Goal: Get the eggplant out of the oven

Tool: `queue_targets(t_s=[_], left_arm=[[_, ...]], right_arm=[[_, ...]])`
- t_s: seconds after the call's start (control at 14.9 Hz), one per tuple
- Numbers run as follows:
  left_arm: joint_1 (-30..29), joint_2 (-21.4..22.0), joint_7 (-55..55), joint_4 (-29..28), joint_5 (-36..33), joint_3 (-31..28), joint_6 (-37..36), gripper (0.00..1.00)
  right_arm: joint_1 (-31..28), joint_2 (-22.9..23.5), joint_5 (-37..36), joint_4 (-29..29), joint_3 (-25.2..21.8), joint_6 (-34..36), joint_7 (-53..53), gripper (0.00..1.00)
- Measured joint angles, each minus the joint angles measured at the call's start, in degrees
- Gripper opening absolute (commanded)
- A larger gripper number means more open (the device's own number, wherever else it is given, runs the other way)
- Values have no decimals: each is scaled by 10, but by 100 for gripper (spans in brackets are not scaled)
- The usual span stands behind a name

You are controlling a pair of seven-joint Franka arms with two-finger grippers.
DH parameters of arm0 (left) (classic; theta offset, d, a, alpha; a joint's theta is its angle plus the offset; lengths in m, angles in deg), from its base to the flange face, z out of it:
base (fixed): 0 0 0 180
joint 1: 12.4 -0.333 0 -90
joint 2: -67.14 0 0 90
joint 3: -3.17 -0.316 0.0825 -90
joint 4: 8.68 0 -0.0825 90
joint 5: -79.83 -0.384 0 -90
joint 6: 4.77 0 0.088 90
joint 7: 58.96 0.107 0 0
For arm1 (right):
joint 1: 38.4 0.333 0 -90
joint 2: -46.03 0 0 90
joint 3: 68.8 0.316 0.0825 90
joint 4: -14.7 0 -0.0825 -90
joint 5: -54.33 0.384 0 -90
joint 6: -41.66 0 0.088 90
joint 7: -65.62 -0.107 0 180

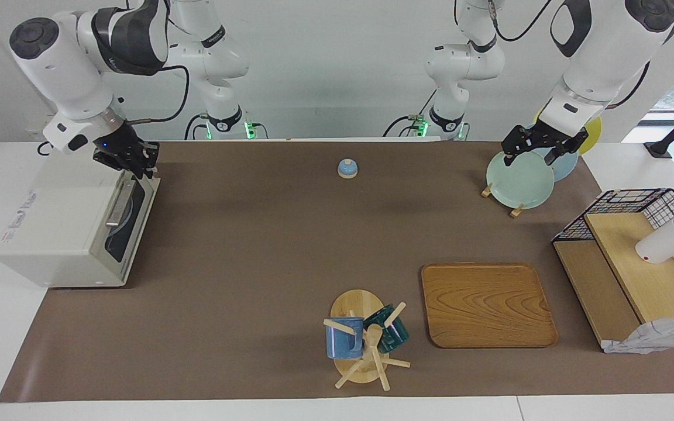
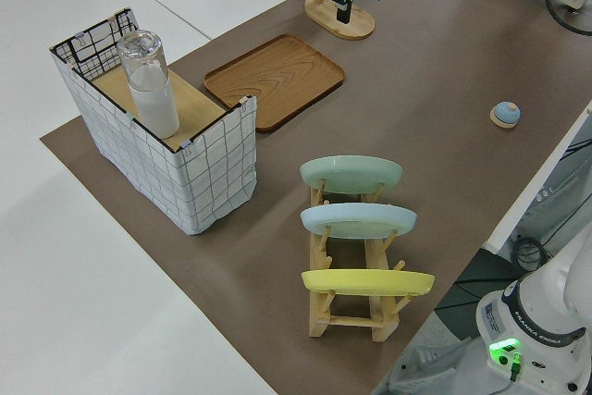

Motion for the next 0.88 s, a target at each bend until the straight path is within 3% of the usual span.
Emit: queue_targets(t_s=[0.88], left_arm=[[0, 0, 0, 0, 0, 0, 0, 100]], right_arm=[[-40, 16, -25, -58, -1, -84, 55, 0]])
